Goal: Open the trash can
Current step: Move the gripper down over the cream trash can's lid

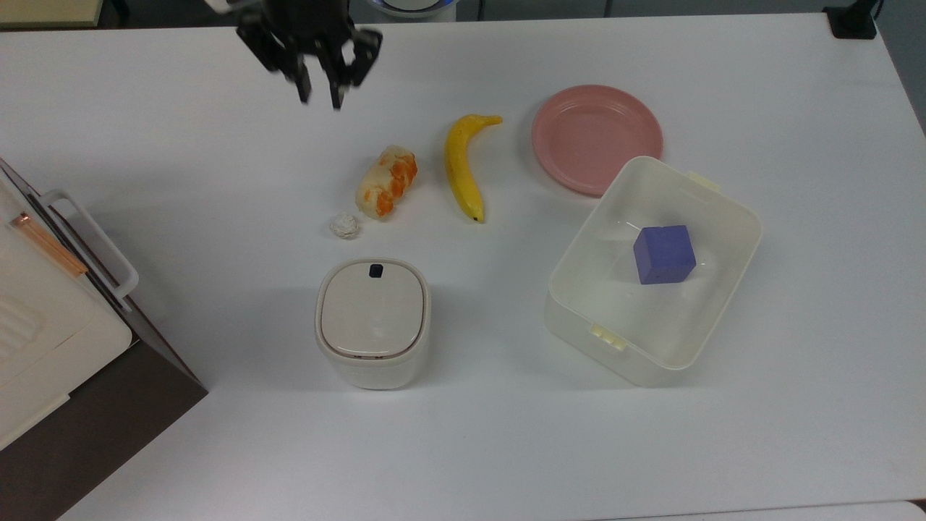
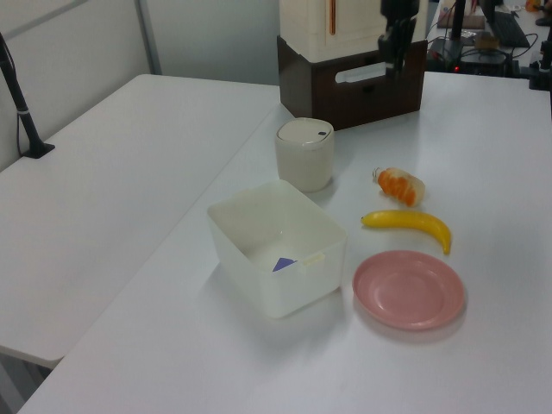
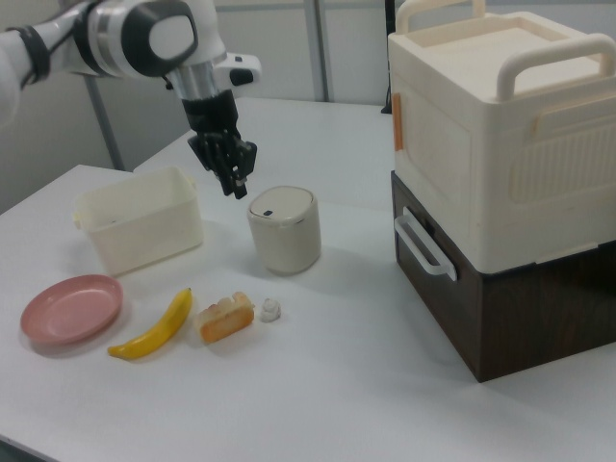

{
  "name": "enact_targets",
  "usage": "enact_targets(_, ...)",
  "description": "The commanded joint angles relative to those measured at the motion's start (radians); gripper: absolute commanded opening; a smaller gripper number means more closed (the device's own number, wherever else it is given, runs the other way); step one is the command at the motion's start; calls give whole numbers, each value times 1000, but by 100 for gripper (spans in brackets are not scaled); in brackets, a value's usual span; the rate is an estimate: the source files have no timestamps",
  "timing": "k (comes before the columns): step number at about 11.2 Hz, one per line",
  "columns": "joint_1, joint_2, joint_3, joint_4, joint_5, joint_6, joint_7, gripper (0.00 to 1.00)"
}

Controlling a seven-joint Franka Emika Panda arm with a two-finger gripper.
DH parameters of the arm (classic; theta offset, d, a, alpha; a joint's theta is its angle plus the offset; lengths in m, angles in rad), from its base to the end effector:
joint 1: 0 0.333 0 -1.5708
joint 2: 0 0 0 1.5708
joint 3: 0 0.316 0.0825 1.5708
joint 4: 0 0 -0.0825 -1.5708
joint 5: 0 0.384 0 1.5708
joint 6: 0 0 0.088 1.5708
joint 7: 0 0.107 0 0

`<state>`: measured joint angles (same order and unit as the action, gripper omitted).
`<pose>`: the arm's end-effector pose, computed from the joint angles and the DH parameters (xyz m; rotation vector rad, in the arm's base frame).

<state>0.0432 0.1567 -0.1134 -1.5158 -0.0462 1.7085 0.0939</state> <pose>0.6113 -0.0422 0.5723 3.0685 -0.2412 0.0581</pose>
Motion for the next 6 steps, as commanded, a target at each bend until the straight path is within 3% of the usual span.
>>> enact_targets(1,12,145,9,109,-24,77,88,0)
enact_targets(4,12,214,18,137,-30,280,240,0)
enact_targets(6,12,240,55,134,-101,296,271,0)
